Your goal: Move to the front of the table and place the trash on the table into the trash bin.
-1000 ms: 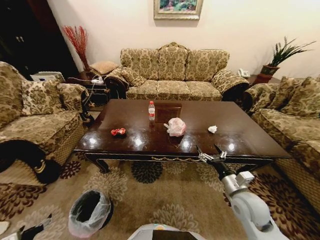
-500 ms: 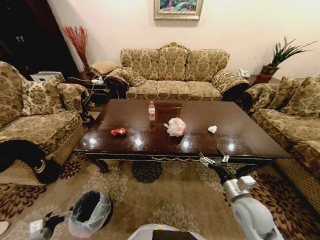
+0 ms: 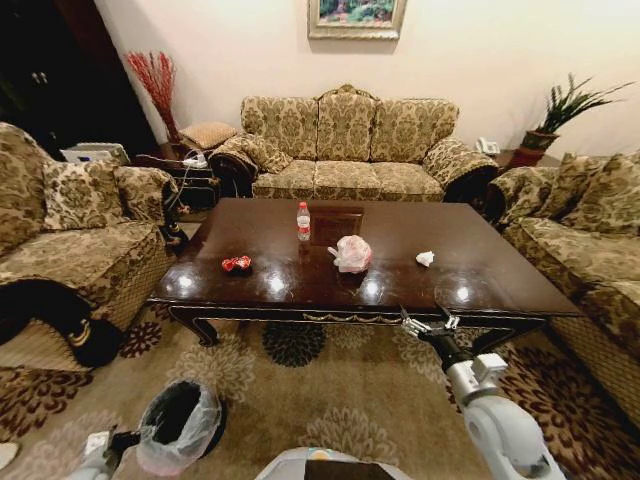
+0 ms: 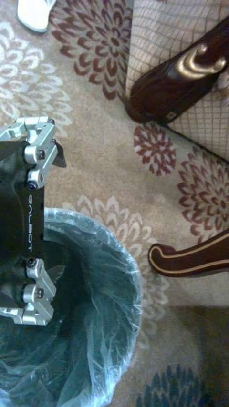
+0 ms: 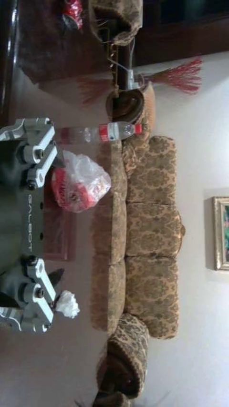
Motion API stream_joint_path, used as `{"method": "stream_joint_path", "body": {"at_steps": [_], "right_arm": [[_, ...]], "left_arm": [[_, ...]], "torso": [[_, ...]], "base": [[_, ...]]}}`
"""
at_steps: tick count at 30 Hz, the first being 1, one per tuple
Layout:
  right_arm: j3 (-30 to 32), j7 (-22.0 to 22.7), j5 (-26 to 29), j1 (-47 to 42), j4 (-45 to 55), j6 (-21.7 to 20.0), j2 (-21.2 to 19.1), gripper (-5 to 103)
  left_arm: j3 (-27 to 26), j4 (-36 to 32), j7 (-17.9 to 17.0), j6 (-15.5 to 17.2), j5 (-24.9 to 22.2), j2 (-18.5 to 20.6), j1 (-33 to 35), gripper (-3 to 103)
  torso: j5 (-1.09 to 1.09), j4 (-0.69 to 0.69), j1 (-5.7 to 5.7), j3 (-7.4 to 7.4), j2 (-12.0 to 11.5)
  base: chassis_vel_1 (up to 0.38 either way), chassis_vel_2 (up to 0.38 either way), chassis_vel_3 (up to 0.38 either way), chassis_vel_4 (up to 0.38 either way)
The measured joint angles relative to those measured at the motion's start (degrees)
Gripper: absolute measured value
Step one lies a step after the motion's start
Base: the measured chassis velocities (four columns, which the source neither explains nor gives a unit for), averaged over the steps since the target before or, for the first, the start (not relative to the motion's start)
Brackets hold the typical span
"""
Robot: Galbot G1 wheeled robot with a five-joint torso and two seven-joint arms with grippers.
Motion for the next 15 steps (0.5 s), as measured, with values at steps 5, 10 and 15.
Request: {"method": "stream_joint_path", "body": {"at_steps": [5, 10, 15], "right_arm": [[0.7, 0.0, -0.7, -1.1, 0.0, 0.2, 0.6, 100], [1.4, 0.1, -0.8, -2.0, 0.0, 0.7, 0.6, 100], [2.0, 0.3, -0.9, -2.9, 0.2, 0.9, 0.5, 100]], "left_arm": [[2.6, 4.4, 0.1, 0.0, 0.3, 1.0, -3.8, 100], [4.5, 8.6, 0.2, -0.2, 1.0, 1.5, -7.3, 100], [5.8, 12.6, 0.3, -0.3, 2.9, 1.7, -10.5, 90]], "torso": [[0.00, -0.01, 0.00, 0.00, 0.0], [0.00, -0.01, 0.00, 0.00, 0.0], [0.00, -0.01, 0.00, 0.00, 0.0]], "base": [[0.000, 0.000, 0.000, 0.000], [0.000, 0.000, 0.000, 0.000], [0.000, 0.000, 0.000, 0.000]]}}
